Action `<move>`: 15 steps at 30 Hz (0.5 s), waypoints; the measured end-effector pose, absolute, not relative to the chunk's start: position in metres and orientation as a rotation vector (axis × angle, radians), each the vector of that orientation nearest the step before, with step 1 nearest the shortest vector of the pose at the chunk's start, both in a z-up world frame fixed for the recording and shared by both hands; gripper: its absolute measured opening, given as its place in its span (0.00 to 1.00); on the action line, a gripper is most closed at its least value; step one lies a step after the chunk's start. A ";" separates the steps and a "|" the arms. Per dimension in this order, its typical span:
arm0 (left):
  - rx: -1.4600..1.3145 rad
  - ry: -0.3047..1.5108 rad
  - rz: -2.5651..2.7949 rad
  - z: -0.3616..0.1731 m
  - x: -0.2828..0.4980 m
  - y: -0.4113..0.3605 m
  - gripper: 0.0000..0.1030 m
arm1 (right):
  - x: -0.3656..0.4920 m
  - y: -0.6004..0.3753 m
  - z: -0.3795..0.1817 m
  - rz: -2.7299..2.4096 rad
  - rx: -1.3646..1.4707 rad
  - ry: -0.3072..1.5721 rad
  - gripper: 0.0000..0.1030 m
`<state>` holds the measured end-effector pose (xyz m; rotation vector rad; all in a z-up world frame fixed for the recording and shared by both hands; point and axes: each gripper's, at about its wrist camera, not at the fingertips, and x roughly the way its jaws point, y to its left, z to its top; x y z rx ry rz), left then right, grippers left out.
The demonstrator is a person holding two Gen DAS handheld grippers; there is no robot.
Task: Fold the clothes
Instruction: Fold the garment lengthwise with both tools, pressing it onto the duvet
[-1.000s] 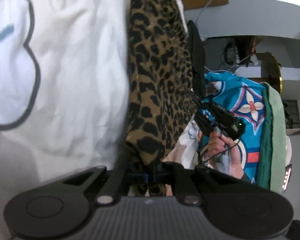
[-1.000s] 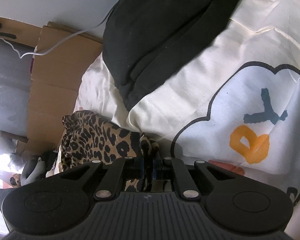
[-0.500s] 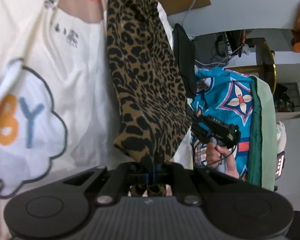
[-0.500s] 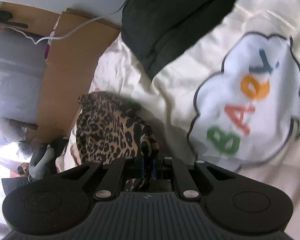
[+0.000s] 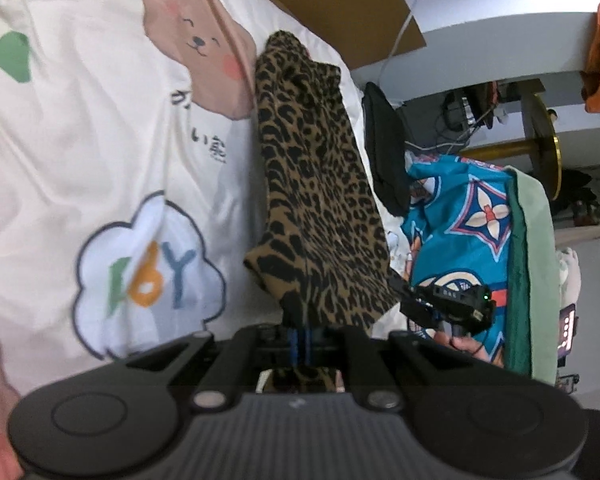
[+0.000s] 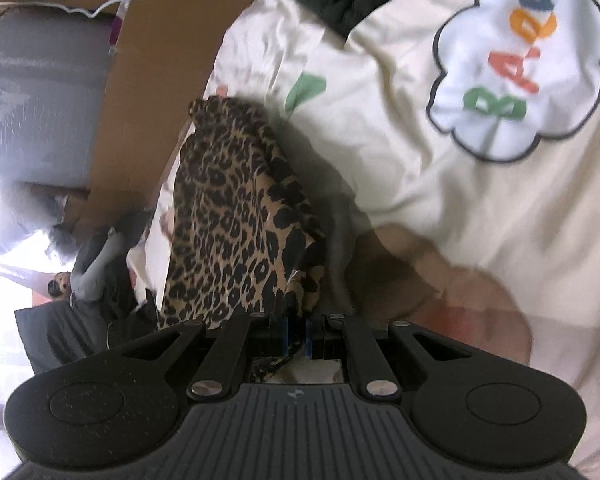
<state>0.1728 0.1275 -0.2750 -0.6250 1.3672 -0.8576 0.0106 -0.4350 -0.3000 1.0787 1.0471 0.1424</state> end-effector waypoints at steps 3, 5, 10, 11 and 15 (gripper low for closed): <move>-0.597 1.382 -0.831 -0.284 0.176 0.132 0.03 | 0.007 -0.425 -0.303 0.159 1.074 1.069 0.06; -0.584 1.405 -0.804 -0.299 0.177 0.140 0.03 | 0.007 -0.419 -0.308 0.165 1.051 1.090 0.06; -0.607 1.453 -0.723 -0.339 0.171 0.138 0.03 | 0.013 -0.416 -0.329 0.178 1.042 1.130 0.07; -0.626 1.455 -0.714 -0.343 0.170 0.138 0.04 | 0.014 -0.418 -0.334 0.180 1.047 1.140 0.10; -0.681 1.459 -0.662 -0.358 0.169 0.140 0.13 | 0.016 -0.426 -0.346 0.189 1.063 1.153 0.31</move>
